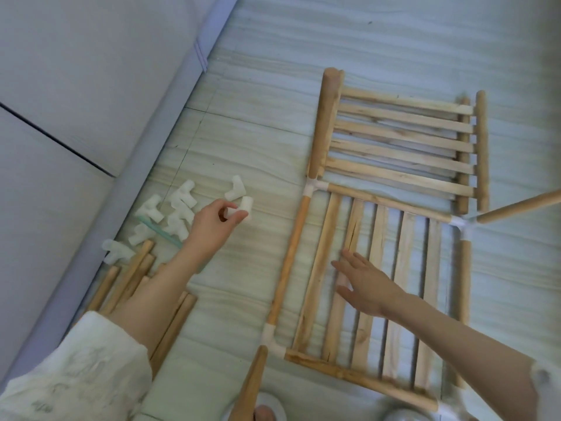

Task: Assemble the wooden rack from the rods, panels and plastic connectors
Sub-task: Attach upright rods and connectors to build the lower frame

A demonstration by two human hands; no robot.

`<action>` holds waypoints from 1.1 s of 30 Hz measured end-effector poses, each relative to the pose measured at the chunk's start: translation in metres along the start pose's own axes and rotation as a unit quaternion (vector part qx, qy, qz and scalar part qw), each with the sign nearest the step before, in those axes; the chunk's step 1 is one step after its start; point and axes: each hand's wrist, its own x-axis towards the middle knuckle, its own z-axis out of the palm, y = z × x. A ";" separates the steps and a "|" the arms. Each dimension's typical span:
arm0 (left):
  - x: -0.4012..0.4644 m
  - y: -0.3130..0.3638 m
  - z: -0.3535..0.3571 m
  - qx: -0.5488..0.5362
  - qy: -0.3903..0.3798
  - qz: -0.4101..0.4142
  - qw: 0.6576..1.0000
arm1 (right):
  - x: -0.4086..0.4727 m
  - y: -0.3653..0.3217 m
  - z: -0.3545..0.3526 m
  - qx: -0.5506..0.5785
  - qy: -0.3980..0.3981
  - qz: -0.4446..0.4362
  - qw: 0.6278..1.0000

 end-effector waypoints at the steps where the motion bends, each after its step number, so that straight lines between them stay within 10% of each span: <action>1: -0.006 0.010 -0.004 -0.050 -0.008 0.002 0.999 | -0.003 -0.006 -0.007 0.056 0.023 0.002 0.998; 7: -0.052 0.079 -0.030 -0.181 -0.085 0.075 0.977 | -0.037 -0.058 -0.067 0.451 0.190 -0.055 0.870; 13: -0.068 0.134 -0.051 -0.142 -0.154 0.178 0.962 | -0.070 -0.082 -0.119 0.551 0.269 -0.166 0.772; 33: 0.014 0.219 -0.037 -0.155 0.044 0.256 0.953 | -0.026 -0.083 -0.199 0.326 0.521 -0.113 0.781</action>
